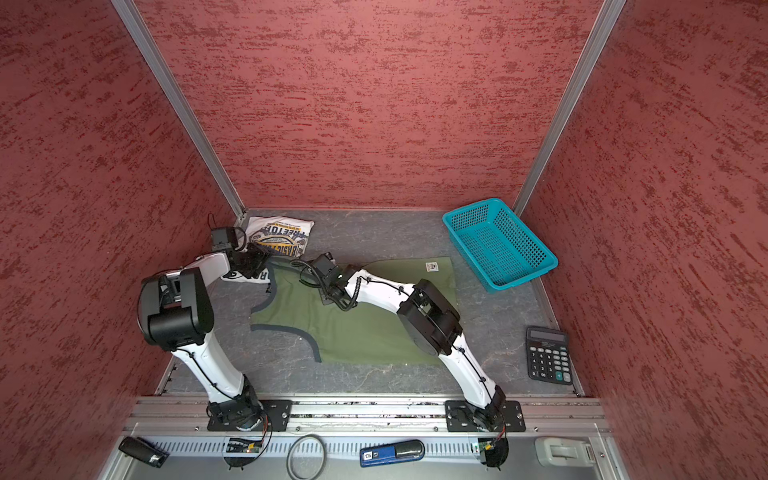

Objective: Fold and stack the tank tops

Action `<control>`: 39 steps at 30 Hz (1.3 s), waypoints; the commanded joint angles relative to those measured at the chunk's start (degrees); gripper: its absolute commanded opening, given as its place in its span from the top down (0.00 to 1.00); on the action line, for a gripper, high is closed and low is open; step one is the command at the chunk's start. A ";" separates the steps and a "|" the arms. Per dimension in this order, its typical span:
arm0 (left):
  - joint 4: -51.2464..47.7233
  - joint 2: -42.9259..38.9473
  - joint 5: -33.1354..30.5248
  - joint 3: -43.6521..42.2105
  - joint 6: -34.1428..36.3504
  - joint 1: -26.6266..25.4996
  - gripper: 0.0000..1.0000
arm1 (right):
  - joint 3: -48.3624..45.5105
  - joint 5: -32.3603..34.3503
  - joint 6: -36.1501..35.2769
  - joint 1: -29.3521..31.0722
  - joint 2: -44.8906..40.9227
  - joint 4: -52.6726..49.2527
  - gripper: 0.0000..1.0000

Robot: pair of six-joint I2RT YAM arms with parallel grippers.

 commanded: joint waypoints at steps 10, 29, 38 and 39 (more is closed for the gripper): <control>-16.13 -30.02 -5.22 -13.62 1.22 -4.71 0.20 | -30.92 9.65 4.93 -3.39 -35.85 -4.19 0.39; -30.80 -56.11 -20.98 -39.16 -26.99 -62.62 0.41 | -72.53 1.05 41.64 -15.33 -84.44 -16.50 0.41; -19.27 -52.50 -26.24 -44.03 -33.54 -71.42 0.48 | -77.61 6.51 53.79 -15.39 -91.59 -23.94 0.47; -17.75 -51.88 -26.15 -44.26 -33.52 -71.45 0.49 | -77.75 7.32 54.94 -15.39 -91.80 -24.88 0.48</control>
